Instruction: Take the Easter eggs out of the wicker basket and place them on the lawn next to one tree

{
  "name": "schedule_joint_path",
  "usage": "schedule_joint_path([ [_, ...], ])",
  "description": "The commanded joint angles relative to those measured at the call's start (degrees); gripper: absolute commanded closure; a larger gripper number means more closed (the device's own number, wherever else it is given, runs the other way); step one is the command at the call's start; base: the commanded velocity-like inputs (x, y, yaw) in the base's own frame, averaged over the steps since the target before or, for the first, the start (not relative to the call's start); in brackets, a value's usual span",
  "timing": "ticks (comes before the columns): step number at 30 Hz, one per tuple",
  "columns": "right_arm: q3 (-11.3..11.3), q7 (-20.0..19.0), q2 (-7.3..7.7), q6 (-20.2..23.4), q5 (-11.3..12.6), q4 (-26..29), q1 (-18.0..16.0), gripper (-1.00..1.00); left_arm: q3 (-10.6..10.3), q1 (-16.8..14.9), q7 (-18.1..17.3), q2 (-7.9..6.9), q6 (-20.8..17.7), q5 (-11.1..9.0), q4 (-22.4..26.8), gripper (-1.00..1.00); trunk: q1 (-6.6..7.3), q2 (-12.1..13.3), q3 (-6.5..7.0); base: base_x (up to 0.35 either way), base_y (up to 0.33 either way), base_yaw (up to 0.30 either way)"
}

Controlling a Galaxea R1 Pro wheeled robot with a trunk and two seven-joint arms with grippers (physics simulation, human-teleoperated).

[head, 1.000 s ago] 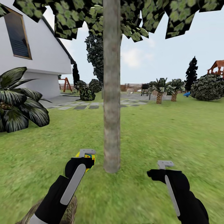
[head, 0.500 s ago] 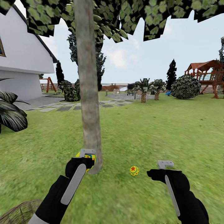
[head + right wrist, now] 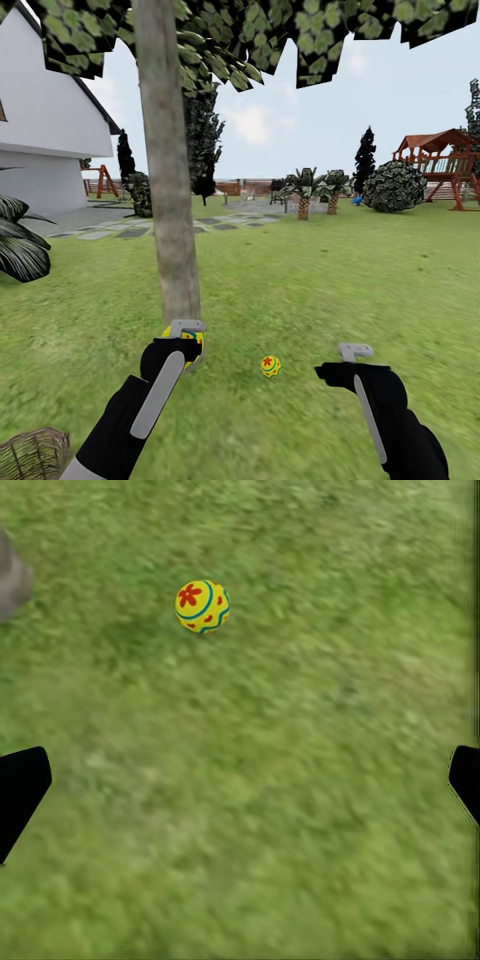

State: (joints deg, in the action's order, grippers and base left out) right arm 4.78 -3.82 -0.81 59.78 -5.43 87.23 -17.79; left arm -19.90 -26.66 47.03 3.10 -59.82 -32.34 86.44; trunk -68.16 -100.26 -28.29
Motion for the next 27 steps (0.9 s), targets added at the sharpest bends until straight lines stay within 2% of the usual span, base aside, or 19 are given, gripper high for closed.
schedule_joint_path([
  [1, 0.1, -0.4, -0.07, 0.2, -0.5, 0.0, 0.0, -1.00, 0.0, -0.1, 0.6, -0.01, -0.2, -0.5, 0.0, 1.00, 0.00, 0.0, -0.07, 0.000, -0.318, 0.000],
  [13, 0.0, -0.4, -0.15, 0.2, -0.5, 0.1, 0.0, -1.00, 0.0, -0.1, 0.6, -0.02, -0.2, -0.5, -0.1, 1.00, 0.00, 0.0, -0.07, 0.011, -0.316, 0.000],
  [23, 0.0, -0.4, -0.15, 0.2, -0.6, 0.1, 0.0, -1.00, 0.0, -0.1, 0.6, 0.47, -0.2, -0.7, -1.4, 1.00, 0.00, 0.0, -0.07, 0.240, -0.213, 0.000],
  [27, 0.0, -0.4, -0.15, 0.2, -0.6, 0.2, 0.0, -1.00, 0.0, -0.2, 0.5, 1.16, -0.2, -0.9, -4.7, 1.00, 0.00, 0.0, -0.07, 0.267, -0.197, 0.000],
])
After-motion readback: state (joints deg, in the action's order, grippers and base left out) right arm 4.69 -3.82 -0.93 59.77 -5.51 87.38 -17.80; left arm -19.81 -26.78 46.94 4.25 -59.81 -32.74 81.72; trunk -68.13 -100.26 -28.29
